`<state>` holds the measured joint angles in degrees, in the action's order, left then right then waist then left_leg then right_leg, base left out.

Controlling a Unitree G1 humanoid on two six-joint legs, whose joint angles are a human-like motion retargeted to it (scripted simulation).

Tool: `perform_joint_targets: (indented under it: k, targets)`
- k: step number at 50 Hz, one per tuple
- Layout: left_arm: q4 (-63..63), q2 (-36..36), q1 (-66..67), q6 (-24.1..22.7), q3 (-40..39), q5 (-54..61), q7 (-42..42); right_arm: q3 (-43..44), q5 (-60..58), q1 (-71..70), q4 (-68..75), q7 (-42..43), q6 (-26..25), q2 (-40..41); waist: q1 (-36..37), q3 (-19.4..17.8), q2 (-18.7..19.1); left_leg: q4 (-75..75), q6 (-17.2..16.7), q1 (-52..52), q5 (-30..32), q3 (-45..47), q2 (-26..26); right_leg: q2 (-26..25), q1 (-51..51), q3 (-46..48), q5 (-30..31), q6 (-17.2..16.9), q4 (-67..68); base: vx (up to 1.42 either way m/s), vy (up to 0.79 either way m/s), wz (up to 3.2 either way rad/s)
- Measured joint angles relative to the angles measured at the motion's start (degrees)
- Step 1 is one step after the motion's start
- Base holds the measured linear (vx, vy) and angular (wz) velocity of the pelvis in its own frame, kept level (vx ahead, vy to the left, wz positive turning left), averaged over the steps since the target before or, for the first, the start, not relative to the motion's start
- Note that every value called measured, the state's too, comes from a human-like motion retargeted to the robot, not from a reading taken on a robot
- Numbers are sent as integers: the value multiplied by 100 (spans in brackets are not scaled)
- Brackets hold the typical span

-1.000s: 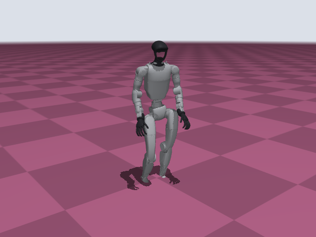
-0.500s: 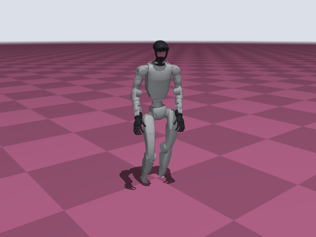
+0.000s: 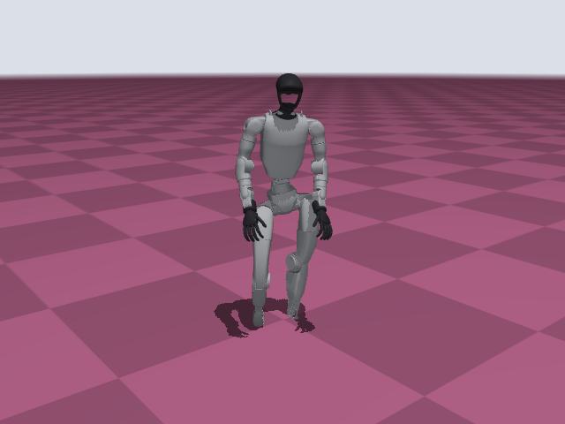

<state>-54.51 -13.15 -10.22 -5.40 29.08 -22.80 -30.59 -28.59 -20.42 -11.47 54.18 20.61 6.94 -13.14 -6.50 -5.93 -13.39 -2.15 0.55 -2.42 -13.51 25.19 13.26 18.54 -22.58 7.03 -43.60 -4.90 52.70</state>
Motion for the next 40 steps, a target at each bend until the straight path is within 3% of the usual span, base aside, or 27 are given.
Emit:
perform_joint_targets:
  k: [11,15,19,20,22,27,32,40]
  targets:
    - [-234,164,369,85,-156,54,-10,319,111,266,166,153,-91,-94,32,-308,34,1124,-49,63,-444,346,-312,-111,531,-171,-45,-92,-201,-8,-6,-27]
    - [-248,177,390,87,-173,105,132,387,199,346,195,104,-96,-179,33,-467,90,2331,-43,-201,-945,457,-700,-207,720,-193,-23,-95,-206,-8,-4,-20]
    - [-190,155,344,88,-199,181,302,411,289,393,249,-9,-113,-286,58,-596,248,3827,219,-482,-1813,636,-1388,-427,834,-154,5,-62,-229,-7,-2,-13]
    - [-167,144,325,92,-211,205,342,410,309,399,268,-40,-121,-315,75,-623,308,4185,297,-548,-2040,658,-1579,-510,850,-141,15,-49,-243,-3,1,-38]
    - [-69,82,173,127,-262,287,505,466,388,301,310,-170,-154,-416,291,-663,1073,5298,269,-1042,-2654,382,-2705,-1503,1064,65,412,132,-1003,-3,1,-63]
    - [59,104,98,145,-325,409,644,517,494,312,406,-259,-227,-527,531,-650,1535,5894,217,-1370,-2955,-105,-3175,-2061,1111,-9,704,194,-1421,-2,0,-50]
    - [117,171,103,129,-389,524,695,562,523,345,484,-244,-280,-563,677,-634,1676,5865,152,-1491,-3059,-508,-3213,-2189,1058,-143,798,152,-1458,1,3,-38]
    - [136,86,-114,94,-643,764,694,574,387,390,464,-139,-265,-570,684,-535,1493,5170,88,-1531,-2864,-981,-3065,-1921,948,-353,723,35,-1407,6,8,-21]
